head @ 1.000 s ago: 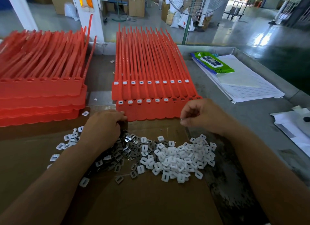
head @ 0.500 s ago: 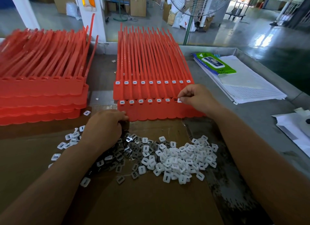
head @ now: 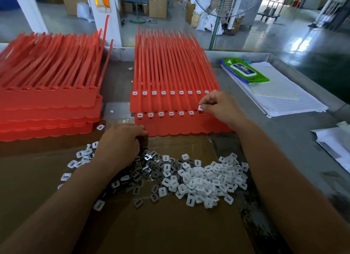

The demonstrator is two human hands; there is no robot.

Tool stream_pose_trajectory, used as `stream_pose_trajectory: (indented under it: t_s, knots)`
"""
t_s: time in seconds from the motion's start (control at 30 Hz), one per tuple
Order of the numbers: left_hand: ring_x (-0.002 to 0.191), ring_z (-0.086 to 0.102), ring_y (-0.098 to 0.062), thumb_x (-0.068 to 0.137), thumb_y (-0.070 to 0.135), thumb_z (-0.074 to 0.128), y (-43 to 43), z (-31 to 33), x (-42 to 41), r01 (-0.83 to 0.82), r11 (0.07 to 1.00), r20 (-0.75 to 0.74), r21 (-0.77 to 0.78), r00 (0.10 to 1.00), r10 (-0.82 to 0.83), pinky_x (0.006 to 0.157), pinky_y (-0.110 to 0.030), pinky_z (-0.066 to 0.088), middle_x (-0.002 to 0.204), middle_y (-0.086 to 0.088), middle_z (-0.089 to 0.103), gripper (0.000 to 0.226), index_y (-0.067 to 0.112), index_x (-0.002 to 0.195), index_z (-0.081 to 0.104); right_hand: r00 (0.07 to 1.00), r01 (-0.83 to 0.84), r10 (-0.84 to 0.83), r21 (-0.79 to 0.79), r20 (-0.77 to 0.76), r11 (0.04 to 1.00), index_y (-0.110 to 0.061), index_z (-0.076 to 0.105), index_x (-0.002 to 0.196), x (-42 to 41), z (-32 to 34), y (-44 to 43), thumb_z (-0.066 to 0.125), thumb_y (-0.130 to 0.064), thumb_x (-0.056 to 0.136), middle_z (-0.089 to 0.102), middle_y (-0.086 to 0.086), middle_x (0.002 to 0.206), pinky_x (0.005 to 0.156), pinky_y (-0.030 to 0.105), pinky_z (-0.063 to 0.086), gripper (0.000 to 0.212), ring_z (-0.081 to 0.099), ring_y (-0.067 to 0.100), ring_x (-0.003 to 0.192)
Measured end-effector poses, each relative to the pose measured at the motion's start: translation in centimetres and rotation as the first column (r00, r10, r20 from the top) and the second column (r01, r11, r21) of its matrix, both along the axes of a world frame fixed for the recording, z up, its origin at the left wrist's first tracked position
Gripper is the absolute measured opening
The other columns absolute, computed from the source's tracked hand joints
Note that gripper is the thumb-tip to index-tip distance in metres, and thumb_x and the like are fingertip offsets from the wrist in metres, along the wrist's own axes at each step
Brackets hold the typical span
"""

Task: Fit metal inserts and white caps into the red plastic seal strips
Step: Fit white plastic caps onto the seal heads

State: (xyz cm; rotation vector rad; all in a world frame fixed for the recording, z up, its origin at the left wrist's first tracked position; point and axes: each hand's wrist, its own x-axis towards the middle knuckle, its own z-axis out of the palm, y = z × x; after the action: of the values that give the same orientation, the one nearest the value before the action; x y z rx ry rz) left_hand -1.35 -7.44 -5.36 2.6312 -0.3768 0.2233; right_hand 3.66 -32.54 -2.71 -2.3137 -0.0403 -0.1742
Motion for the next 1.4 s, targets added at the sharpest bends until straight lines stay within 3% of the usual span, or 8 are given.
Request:
stream_pose_trajectory:
  t_s: [0.27, 0.6, 0.73, 0.93, 1.23, 1.4]
  knots:
    - [0.116, 0.052, -0.018, 0.075, -0.006, 0.048, 0.0, 0.0, 0.0, -0.007, 1.0, 0.003, 0.01, 1.0, 0.006, 0.099, -0.03, 0.035, 0.121, 0.002, 0.06, 0.042, 0.015, 0.105, 0.068, 0.999, 0.026, -0.027, -0.017, -0.034, 1.0, -0.027, 0.057, 0.071, -0.1, -0.5, -0.2, 0.061, -0.008, 0.085, 0.056, -0.013, 0.076, 0.064, 0.015, 0.036, 0.024, 0.05, -0.001, 0.075]
    - [0.116, 0.051, -0.017, 0.076, -0.006, 0.048, 0.0, 0.0, 0.1, 0.005, 1.0, 0.003, 0.012, 1.0, -0.005, 0.099, -0.031, 0.035, 0.122, 0.002, 0.059, 0.041, 0.014, 0.105, 0.067, 0.996, 0.055, -0.058, -0.048, -0.061, 0.997, -0.023, 0.061, 0.079, 0.2, -1.0, -0.2, 0.06, -0.012, 0.086, 0.058, -0.007, 0.089, 0.079, 0.026, 0.042, 0.013, 0.053, 0.009, 0.09]
    - [0.119, 0.049, -0.015, 0.077, -0.004, 0.047, 0.0, 0.0, 0.1, -0.012, 1.0, -0.028, 0.016, 1.0, 0.012, 0.099, -0.029, 0.034, 0.125, 0.004, 0.057, 0.043, 0.017, 0.109, 0.066, 0.997, 0.046, -0.05, -0.06, -0.064, 0.997, -0.021, 0.062, 0.079, 0.1, -1.0, -0.2, 0.06, -0.012, 0.086, 0.058, -0.005, 0.091, 0.07, 0.02, 0.038, 0.012, 0.053, 0.01, 0.091]
    - [0.117, 0.05, -0.017, 0.077, -0.005, 0.047, -0.1, 0.0, 0.1, -0.015, 1.0, -0.014, 0.018, 1.0, 0.015, 0.098, -0.028, 0.035, 0.123, 0.003, 0.059, 0.042, 0.017, 0.107, 0.066, 0.996, 0.039, -0.047, -0.105, -0.081, 0.994, -0.023, 0.061, 0.081, 0.2, -1.1, -0.1, 0.059, -0.013, 0.087, 0.057, -0.005, 0.096, 0.079, 0.026, 0.04, 0.012, 0.051, 0.011, 0.095]
    - [0.118, 0.049, -0.017, 0.078, -0.004, 0.047, -0.1, 0.1, 0.0, -0.009, 1.0, -0.025, 0.029, 1.0, 0.01, 0.099, -0.029, 0.034, 0.124, 0.004, 0.057, 0.042, 0.017, 0.109, 0.066, 0.997, 0.036, -0.047, -0.153, -0.069, 0.988, -0.024, 0.058, 0.079, 0.4, -1.4, -0.1, 0.059, -0.014, 0.087, 0.05, -0.015, 0.082, 0.078, 0.026, 0.038, 0.012, 0.049, 0.007, 0.09]
    - [0.117, 0.051, -0.017, 0.077, -0.006, 0.047, -0.1, 0.2, -0.1, -0.01, 1.0, -0.01, 0.022, 1.0, 0.01, 0.099, -0.028, 0.034, 0.122, 0.002, 0.059, 0.041, 0.015, 0.107, 0.067, 0.998, 0.058, -0.063, -0.19, -0.019, 0.98, -0.022, 0.059, 0.078, 0.6, -2.0, 0.2, 0.062, -0.013, 0.084, 0.055, -0.01, 0.086, 0.076, 0.023, 0.036, 0.011, 0.049, 0.007, 0.087]
